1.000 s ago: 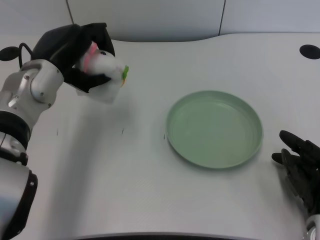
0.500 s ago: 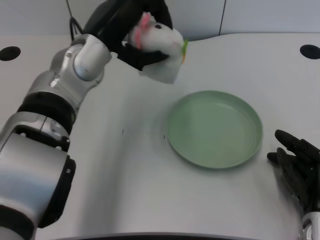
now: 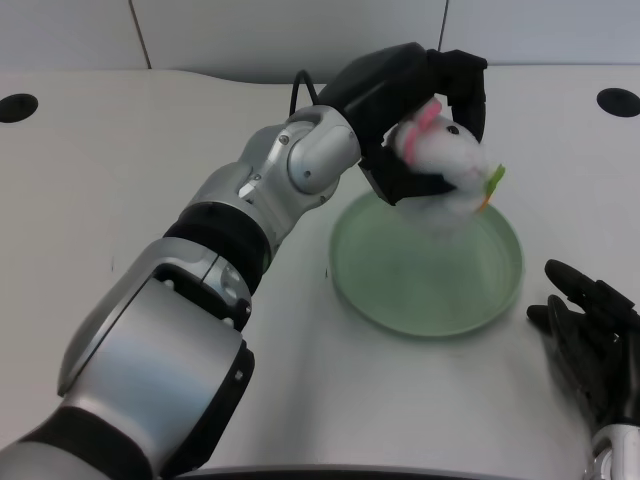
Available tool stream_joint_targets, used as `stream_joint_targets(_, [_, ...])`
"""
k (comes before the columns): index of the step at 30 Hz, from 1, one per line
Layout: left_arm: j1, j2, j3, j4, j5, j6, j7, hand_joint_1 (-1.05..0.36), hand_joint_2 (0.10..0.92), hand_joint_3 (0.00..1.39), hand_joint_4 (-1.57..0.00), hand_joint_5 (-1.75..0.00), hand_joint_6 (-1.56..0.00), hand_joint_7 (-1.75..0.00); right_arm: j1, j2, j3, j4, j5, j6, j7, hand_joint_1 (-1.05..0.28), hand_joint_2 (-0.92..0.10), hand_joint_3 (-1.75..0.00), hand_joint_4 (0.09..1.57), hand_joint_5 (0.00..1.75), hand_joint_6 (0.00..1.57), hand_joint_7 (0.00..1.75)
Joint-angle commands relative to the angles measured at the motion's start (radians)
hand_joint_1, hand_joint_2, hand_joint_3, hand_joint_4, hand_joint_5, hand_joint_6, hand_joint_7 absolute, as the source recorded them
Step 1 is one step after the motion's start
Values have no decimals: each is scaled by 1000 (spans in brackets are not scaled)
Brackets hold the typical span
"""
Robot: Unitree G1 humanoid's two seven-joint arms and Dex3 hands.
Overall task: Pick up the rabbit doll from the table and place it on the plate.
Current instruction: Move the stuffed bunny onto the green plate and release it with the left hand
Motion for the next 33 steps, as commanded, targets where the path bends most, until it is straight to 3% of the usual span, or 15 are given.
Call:
stream_joint_targets(1, [-11, -14, -31, 15, 34, 45, -2, -303, 126, 1322, -1131, -1746, -980, -1746, 10, -12, 9, -6, -12, -4, -12, -301, -921, -292, 708, 781, 929, 16])
stream_joint_targets(3, [-1, -21, -46, 18, 50, 56, 17, -292, 154, 1276, -1134, -1746, -991, -1746, 13, -12, 13, -8, -11, -9, -8, -315, -921, -299, 690, 773, 928, 15])
stream_joint_targets(9, [14, -16, -80, 25, 87, 69, 50, -292, 172, 1320, -1158, -1746, -1011, -1746, 21, -8, 11, -18, 3, -15, 19, -310, -921, -302, 675, 776, 911, 5])
stream_joint_targets(13, [12, -14, -83, 28, 93, 76, 52, -286, 181, 1309, -1158, -1746, -1002, -1746, 17, -5, -3, -10, 18, -13, 28, -312, -921, -292, 679, 792, 921, 10])
stream_joint_targets(14, [12, -13, -82, 28, 94, 77, 46, -289, 181, 1302, -1155, -1746, -996, -1746, 17, -2, -10, -9, 28, -16, 41, -313, -921, -290, 682, 795, 925, 12])
stream_joint_targets(19, [9, -14, -73, 31, 86, 88, 13, -320, 220, 1193, -1114, -1746, -949, -1746, 20, -6, -3, -5, 15, -29, 28, -313, -921, -289, 707, 816, 931, 14])
stream_joint_targets(20, [1, -13, -84, 34, 98, 104, -8, -379, 263, 1091, -1000, -1683, -855, -1639, 21, -10, 4, -6, 2, -34, 13, -314, -921, -288, 710, 818, 935, 16])
stream_joint_targets(21, [-6, -13, -93, 35, 107, 117, -24, -521, 468, 677, -763, -1563, -686, -1386, 23, -12, 10, -6, -9, -38, 0, -314, -921, -287, 714, 821, 942, 20])
stream_joint_targets(22, [-10, -12, -99, 36, 112, 125, -35, -593, 621, 376, -642, -1503, -605, -1247, 24, -15, 14, -6, -16, -40, -10, -314, -921, -287, 716, 822, 946, 21])
stream_joint_targets(23, [-12, -12, -102, 36, 115, 131, -42, -638, 721, 181, -566, -1466, -555, -1160, 24, -16, 17, -6, -21, -42, -18, -314, -921, -286, 718, 823, 948, 22])
stream_joint_targets(26, [-14, -9, -120, 35, 129, 139, -49, -665, 786, 56, -521, -1444, -525, -1107, 26, -15, 20, -8, -30, -41, -28, -315, -921, -285, 719, 823, 950, 23])
stream_joint_targets(27, [-15, -7, -133, 36, 141, 144, -53, -839, 806, 36, -213, -1096, -218, -936, 27, -15, 22, -9, -32, -39, -30, -312, -921, -290, 714, 821, 937, 16])
stream_joint_targets(28, [-17, -6, -149, 37, 156, 151, -56, -900, 813, 28, -108, -966, -111, -879, 27, -13, 21, -10, -28, -37, -24, -311, -921, -293, 712, 821, 932, 13])
stream_joint_targets(30, [-20, -5, -169, 38, 176, 164, -57, -987, 848, 15, -22, -272, -23, -452, 27, -11, 18, -11, -21, -35, -16, -300, -921, -293, 698, 816, 928, 11])
stream_joint_targets(33, [-23, -4, -182, 38, 189, 180, -60, -1024, 875, 9, -1, -28, -2, -107, 27, -9, 10, -11, -6, -43, 8, -306, -921, -294, 679, 815, 931, 12])
